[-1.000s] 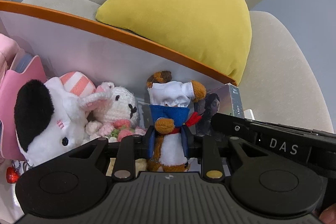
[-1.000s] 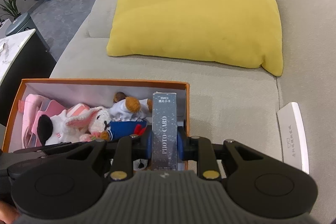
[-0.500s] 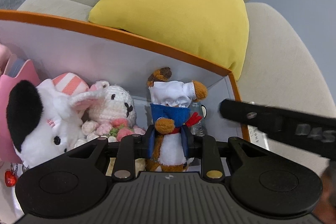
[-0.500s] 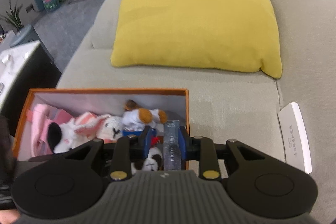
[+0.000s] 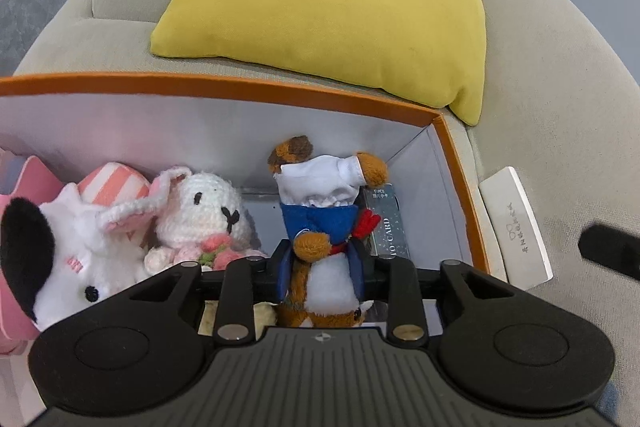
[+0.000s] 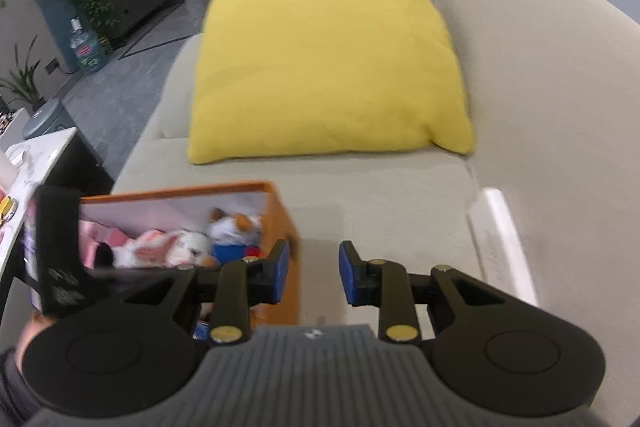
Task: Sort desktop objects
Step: 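Lower the raccoon doll and PHOTO CARD box into the orange box, open both tools, then move both tools back toward the black box and brown cube box, then grasp the black square box with the left tool while the right tool grasps the brown cube, then carry the black box and brown cube over the orange box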
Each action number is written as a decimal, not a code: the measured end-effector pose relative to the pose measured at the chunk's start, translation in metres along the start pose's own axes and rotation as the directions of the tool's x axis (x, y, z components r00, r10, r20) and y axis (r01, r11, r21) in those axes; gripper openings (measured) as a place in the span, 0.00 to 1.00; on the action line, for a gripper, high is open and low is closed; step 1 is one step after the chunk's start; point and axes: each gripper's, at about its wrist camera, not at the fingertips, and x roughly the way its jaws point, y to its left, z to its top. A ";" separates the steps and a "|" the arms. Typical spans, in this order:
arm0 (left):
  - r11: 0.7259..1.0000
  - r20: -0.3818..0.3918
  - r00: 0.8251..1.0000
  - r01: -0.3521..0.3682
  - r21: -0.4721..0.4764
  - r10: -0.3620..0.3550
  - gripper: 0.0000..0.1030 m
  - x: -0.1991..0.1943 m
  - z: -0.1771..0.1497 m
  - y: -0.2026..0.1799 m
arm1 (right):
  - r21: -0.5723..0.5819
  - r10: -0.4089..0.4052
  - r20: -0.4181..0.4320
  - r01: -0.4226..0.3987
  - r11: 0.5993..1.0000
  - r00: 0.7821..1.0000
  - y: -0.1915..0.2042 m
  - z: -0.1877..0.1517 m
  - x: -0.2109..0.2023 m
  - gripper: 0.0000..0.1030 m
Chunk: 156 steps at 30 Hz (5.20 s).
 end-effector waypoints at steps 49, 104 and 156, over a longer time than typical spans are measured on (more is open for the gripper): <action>0.367 -0.355 0.879 0.231 0.901 0.319 0.59 0.034 -0.127 -0.182 | -0.029 0.129 -0.375 -0.150 0.988 0.918 -0.155 -0.052 0.012 0.38; 0.584 -0.272 0.941 0.107 0.805 0.203 0.37 0.017 -0.090 -0.178 | -0.585 -0.149 -0.426 -0.146 0.797 0.893 -0.136 -0.086 0.042 0.59; 0.993 0.022 0.996 0.082 0.084 -0.084 0.36 -0.103 -0.089 0.037 | -0.280 -0.195 -0.685 -0.006 0.960 0.702 0.092 -0.014 0.116 0.52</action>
